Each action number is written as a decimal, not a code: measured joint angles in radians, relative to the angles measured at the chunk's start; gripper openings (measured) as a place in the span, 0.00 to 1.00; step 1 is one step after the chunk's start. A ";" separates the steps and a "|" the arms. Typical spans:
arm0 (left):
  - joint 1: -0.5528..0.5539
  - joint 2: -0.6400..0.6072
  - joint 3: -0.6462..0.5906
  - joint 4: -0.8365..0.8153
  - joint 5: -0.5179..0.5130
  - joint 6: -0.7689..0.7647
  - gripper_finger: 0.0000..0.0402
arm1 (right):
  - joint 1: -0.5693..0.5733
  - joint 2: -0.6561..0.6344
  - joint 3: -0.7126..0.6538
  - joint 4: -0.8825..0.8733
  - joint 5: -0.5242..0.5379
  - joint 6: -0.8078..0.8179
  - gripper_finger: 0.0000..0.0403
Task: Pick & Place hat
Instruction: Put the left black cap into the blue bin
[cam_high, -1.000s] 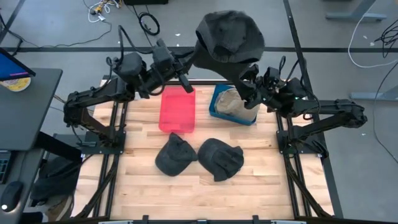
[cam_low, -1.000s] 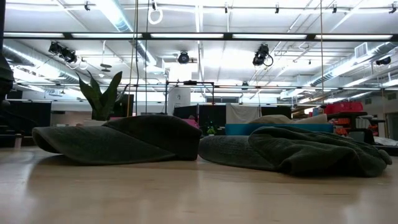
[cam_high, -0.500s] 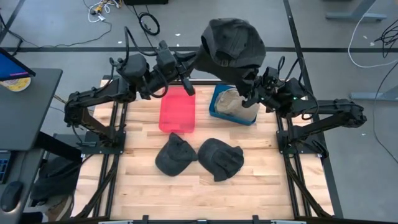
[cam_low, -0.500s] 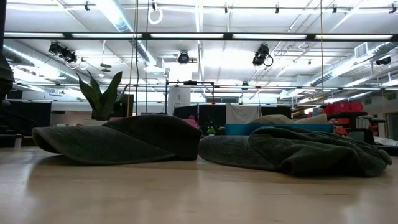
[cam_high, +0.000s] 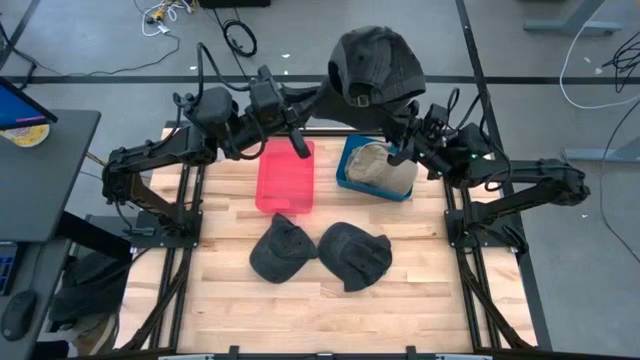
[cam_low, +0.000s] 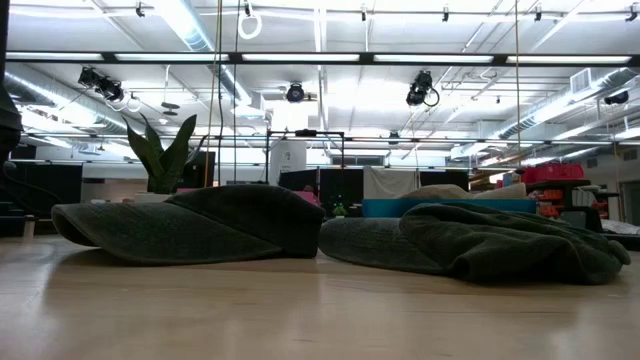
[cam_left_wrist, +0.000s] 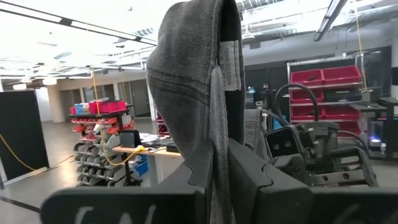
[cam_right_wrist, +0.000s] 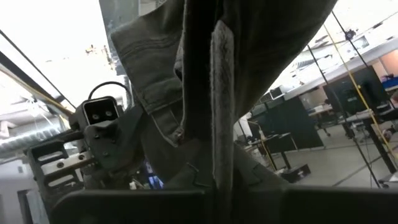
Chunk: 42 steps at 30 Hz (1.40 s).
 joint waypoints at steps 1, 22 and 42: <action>0.000 -0.001 0.000 0.000 0.002 0.000 0.10 | 0.000 -0.004 0.000 0.000 -0.002 -0.002 0.02; 0.001 -0.008 -0.002 0.089 0.132 -0.106 0.58 | 0.001 -0.049 0.002 0.255 -0.009 0.059 0.01; -0.006 0.130 -0.002 0.298 0.197 -0.107 0.63 | -0.012 0.055 0.000 0.374 0.005 0.275 0.00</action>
